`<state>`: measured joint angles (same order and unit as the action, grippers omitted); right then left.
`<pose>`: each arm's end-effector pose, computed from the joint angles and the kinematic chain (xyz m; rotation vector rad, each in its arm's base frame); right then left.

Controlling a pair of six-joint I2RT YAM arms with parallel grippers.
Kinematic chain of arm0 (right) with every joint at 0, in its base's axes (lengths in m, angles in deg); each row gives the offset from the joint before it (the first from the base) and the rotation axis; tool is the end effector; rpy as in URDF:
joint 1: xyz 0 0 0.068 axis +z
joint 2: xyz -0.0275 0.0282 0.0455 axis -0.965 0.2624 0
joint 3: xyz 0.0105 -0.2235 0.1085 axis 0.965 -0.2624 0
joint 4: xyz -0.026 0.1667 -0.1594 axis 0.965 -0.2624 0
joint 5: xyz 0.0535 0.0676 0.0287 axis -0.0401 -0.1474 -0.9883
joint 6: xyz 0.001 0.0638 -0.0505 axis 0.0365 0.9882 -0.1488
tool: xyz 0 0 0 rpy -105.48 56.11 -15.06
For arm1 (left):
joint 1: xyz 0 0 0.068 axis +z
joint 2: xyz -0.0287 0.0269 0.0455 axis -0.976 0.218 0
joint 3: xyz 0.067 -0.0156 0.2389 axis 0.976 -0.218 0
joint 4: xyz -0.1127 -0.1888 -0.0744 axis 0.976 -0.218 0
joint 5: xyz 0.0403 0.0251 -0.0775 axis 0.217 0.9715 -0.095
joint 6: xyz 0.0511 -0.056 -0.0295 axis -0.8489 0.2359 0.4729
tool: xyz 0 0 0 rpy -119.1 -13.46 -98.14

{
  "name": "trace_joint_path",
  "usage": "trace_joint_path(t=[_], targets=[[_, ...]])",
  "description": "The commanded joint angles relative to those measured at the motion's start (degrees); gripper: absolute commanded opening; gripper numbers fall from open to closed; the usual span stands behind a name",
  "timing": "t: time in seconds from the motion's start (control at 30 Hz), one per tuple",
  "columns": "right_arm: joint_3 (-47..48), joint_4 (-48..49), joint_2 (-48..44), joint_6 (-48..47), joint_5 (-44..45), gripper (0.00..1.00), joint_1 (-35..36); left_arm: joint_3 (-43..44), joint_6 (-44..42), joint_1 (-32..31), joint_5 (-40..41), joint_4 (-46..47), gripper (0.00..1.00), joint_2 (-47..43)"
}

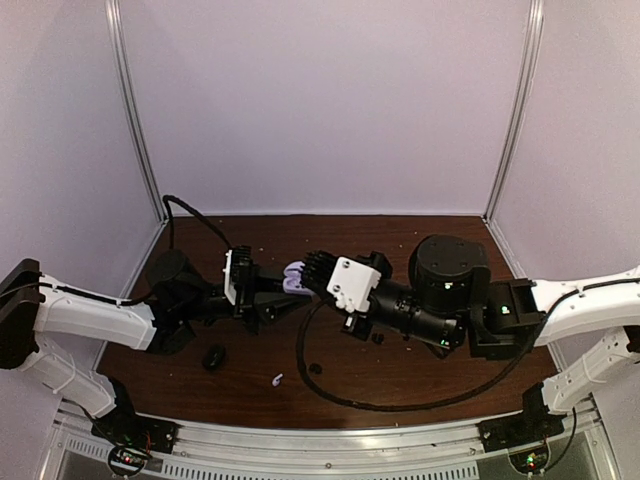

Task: Insert the wireless bluetooth earbuds into the charging case
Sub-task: Insert the right earbud into the right side groove of the charging case.

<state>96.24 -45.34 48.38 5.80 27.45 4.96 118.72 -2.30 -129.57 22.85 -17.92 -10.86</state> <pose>0.0748 0.3144 0.3365 -1.2594 1.1371 0.4524 0.1422 -0.2550 0.2704 1.0926 0.9911 -1.2853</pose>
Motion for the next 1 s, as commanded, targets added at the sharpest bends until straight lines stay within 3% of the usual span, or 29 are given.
trace_joint_path(t=[0.0, 0.33, 0.53, 0.97], targets=[[-0.6, 0.3, 1.0, -0.7, 1.3, 0.07, 0.2, 1.6, 0.6, 0.2, -0.6, 1.3, 0.00, -0.8], [-1.3, 0.6, 1.6, -0.3, 0.1, 0.07, 0.2, 2.8, 1.2, 0.2, 0.1, -1.1, 0.00, 0.2], [-1.9, 0.6, 2.0, 0.8, 0.5, 0.16, -0.3, 3.2, 1.2, 0.2, 1.0, -2.4, 0.00, 0.1], [-3.5, 0.9, 1.4, 1.6, 1.0, 0.17, -1.4, 3.6, 1.3, 0.2, 1.4, -2.6, 0.00, 0.7]])
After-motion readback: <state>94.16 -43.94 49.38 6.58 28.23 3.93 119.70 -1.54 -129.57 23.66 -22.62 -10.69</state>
